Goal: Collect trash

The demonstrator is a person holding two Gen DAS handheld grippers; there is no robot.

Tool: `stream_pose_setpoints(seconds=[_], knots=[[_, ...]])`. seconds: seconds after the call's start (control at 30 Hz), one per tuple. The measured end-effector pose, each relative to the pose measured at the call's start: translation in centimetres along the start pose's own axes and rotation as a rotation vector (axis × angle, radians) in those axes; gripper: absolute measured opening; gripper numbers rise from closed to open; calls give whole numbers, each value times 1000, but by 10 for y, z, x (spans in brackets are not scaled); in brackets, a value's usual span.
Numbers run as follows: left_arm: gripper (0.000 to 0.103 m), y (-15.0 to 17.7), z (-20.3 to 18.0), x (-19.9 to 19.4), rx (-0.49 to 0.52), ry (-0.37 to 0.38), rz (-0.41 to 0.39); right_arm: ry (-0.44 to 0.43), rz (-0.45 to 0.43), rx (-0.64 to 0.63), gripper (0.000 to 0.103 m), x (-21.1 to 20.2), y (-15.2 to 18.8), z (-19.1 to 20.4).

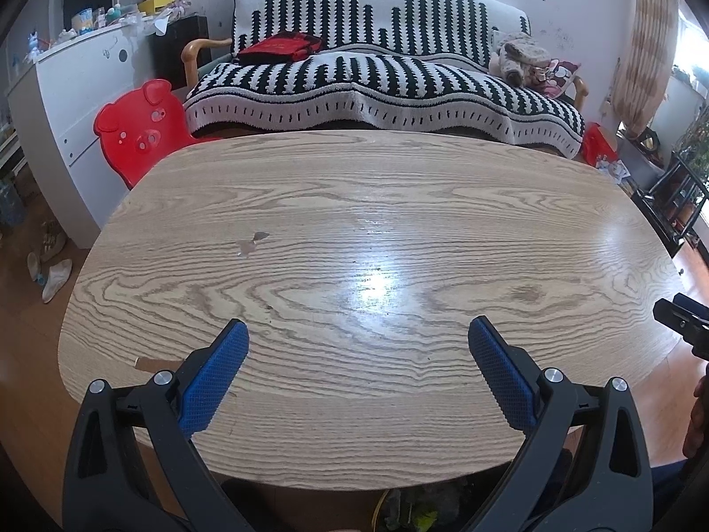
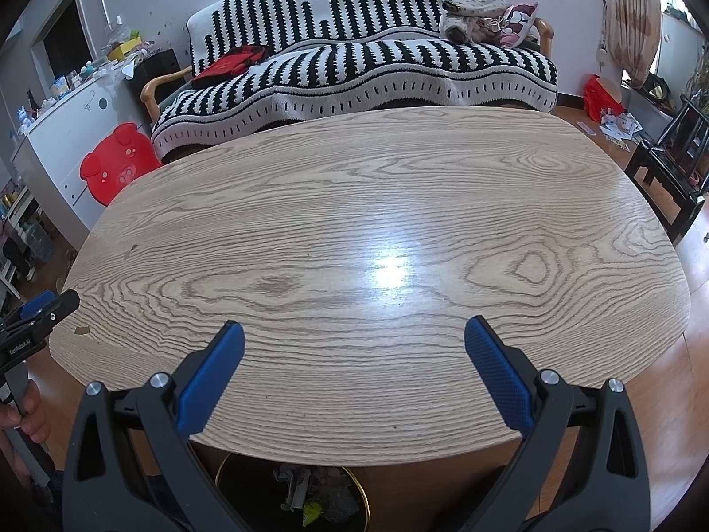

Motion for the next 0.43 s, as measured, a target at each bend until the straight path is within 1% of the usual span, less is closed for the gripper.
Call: stream_pose_setpoints(seconds=[0.13,0.33,0.37,0.43], knots=[[96,0,0,1,2,0,3,1,2,-1,96,0,0,0],[96,-5,3,10,20,-22,8,16,7,-14,96,6,-5,-2],[96,-7,3,14,28,-14,12,21,2,-23,96,7,-9,-4],[96,-12,10,28,20,30,33,22,-7,-44,96,11,-19,-8]])
Point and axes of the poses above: each gripper's, at about its wrist camera, not at the fingertips, and x roughly the way its jaws point, z to its left, y to its underside, the point moved 9 cm from there along x, roughly the way its jaws point, and after that the axes turned 9 degrees about x, right-handed, at the moved point
